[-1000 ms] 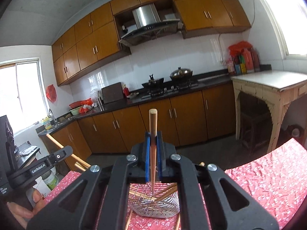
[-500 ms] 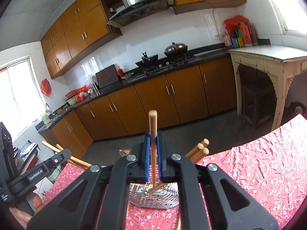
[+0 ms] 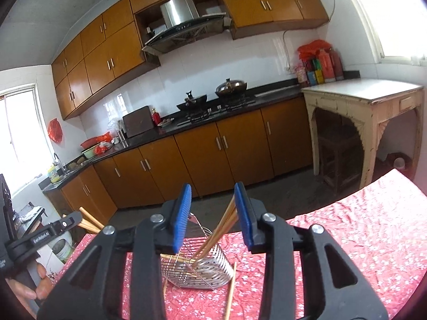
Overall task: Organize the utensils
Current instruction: 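Open the left tool over the holder while the right tool releases its chopstick into it, then move both open tools back down to the last chopsticks on the cloth, then close the left tool on a chopstick while the right tool grasps the last chopstick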
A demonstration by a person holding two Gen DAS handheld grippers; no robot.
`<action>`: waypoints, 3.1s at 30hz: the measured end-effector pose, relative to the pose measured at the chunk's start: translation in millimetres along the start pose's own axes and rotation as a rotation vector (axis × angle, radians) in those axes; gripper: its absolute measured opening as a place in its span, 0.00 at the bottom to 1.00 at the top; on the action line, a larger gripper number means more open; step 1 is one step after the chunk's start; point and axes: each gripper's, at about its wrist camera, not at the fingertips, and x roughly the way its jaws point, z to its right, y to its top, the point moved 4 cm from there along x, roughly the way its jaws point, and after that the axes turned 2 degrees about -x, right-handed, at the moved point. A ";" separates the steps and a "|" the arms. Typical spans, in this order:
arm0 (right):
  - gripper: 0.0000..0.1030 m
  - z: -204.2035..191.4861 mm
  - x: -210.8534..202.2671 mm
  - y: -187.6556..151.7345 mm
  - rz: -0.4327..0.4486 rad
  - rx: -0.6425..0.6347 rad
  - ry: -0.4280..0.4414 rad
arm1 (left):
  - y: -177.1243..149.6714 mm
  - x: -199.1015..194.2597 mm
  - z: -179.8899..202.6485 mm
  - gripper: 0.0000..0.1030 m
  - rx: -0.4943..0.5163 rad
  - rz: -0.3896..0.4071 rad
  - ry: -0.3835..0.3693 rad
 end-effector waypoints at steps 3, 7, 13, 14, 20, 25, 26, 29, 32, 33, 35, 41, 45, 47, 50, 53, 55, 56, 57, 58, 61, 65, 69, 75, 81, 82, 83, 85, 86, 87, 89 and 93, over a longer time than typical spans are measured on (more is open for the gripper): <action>0.33 1.4 -20.0 -3.2 0.014 -0.003 -0.007 | 2.0 -19.0 -1.8 0.35 -0.003 0.037 0.012; 0.33 5.0 -49.2 -20.5 0.006 0.004 -0.013 | 4.5 -43.3 -2.8 0.36 -0.002 0.074 0.020; 0.33 10.1 -70.0 -72.6 -0.071 -0.001 -0.018 | -11.0 -79.4 -19.0 0.36 -0.002 0.109 0.047; 0.33 11.2 -69.7 -83.0 -0.091 -0.002 -0.017 | -18.1 -84.1 -24.2 0.36 0.003 0.110 0.066; 0.33 11.5 -47.7 -164.4 -0.279 -0.014 -0.029 | -75.5 -70.8 -47.4 0.37 0.057 0.011 0.157; 0.33 0.9 -31.1 -216.3 -0.404 -0.034 -0.017 | -137.3 -34.0 -59.1 0.38 0.085 -0.142 0.185; 0.33 -0.6 -28.3 -222.1 -0.419 -0.037 -0.014 | -146.8 -29.5 -61.4 0.38 0.089 -0.164 0.185; 0.33 -7.3 -21.5 -241.9 -0.474 -0.058 -0.017 | -172.8 -13.1 -62.4 0.38 0.098 -0.231 0.180; 0.33 -8.7 -17.5 -252.3 -0.504 -0.081 -0.032 | -186.8 -5.8 -59.8 0.38 0.105 -0.264 0.176; 0.33 -9.3 -16.7 -254.8 -0.512 -0.086 -0.035 | -189.6 -3.1 -58.8 0.40 0.106 -0.274 0.174; 0.33 -10.5 -15.1 -256.7 -0.522 -0.095 -0.038 | -195.7 -2.8 -60.3 0.42 0.108 -0.282 0.170; 0.33 -16.1 -8.0 -260.5 -0.542 -0.136 -0.057 | -205.3 -0.2 -55.3 0.43 0.118 -0.300 0.162; 0.31 -18.4 -5.5 -261.4 -0.552 -0.163 -0.080 | -209.1 2.2 -52.5 0.43 0.118 -0.312 0.157; 0.27 -18.6 -5.0 -261.2 -0.555 -0.174 -0.094 | -211.3 2.5 -50.2 0.43 0.122 -0.318 0.153; 0.12 -14.9 -3.1 -259.7 -0.555 -0.169 -0.121 | -214.1 4.5 -45.5 0.43 0.128 -0.325 0.148; 0.08 -7.3 -1.9 -257.2 -0.559 -0.140 -0.109 | -216.7 6.9 -41.0 0.43 0.136 -0.333 0.142; 0.08 -0.9 -1.4 -255.5 -0.559 -0.142 -0.127 | -218.6 8.6 -38.7 0.43 0.142 -0.339 0.142; 0.08 3.7 -0.8 -254.0 -0.558 -0.136 -0.141 | -219.3 9.6 -38.3 0.43 0.143 -0.342 0.141; 0.08 13.6 0.2 -250.7 -0.553 -0.116 -0.178 | -220.5 10.7 -37.4 0.43 0.143 -0.347 0.139; 0.08 22.0 0.4 -248.2 -0.548 -0.090 -0.207 | -221.6 11.7 -36.6 0.43 0.142 -0.352 0.136; 0.08 54.8 1.6 -238.8 -0.533 0.044 -0.278 | -224.6 14.3 -35.6 0.43 0.140 -0.367 0.130; 0.08 62.8 2.8 -236.5 -0.537 0.058 -0.265 | -230.4 19.2 -29.6 0.43 0.158 -0.386 0.125; 0.08 60.9 4.5 -236.5 -0.534 0.035 -0.256 | -235.0 26.3 -24.5 0.43 0.180 -0.403 0.141; 0.08 56.8 6.0 -237.8 -0.536 0.006 -0.242 | -240.7 34.1 -17.6 0.35 0.232 -0.404 0.197; 0.08 44.7 11.4 -240.8 -0.540 -0.055 -0.214 | -226.9 48.3 -27.4 0.08 0.211 -0.406 0.232; 0.08 44.2 11.4 -241.4 -0.540 -0.063 -0.211 | -222.5 52.3 -34.1 0.07 0.204 -0.405 0.246; 0.08 43.0 13.0 -241.3 -0.540 -0.070 -0.207 | -218.3 55.4 -39.9 0.07 0.198 -0.403 0.257; 0.08 41.3 15.9 -240.7 -0.542 -0.080 -0.200 | -211.7 60.0 -53.3 0.07 0.184 -0.398 0.277; 0.08 40.6 17.6 -240.3 -0.543 -0.085 -0.197 | -206.2 64.3 -62.4 0.07 0.175 -0.396 0.284; 0.08 40.1 19.4 -239.9 -0.544 -0.088 -0.194 | -202.8 66.9 -67.5 0.07 0.169 -0.395 0.284; 0.08 39.6 21.8 -238.5 -0.544 -0.096 -0.193 | -198.0 70.9 -75.3 0.07 0.163 -0.390 0.280; 0.08 37.9 25.0 -237.7 -0.535 -0.124 -0.198 | -196.5 72.2 -80.6 0.07 0.164 -0.371 0.259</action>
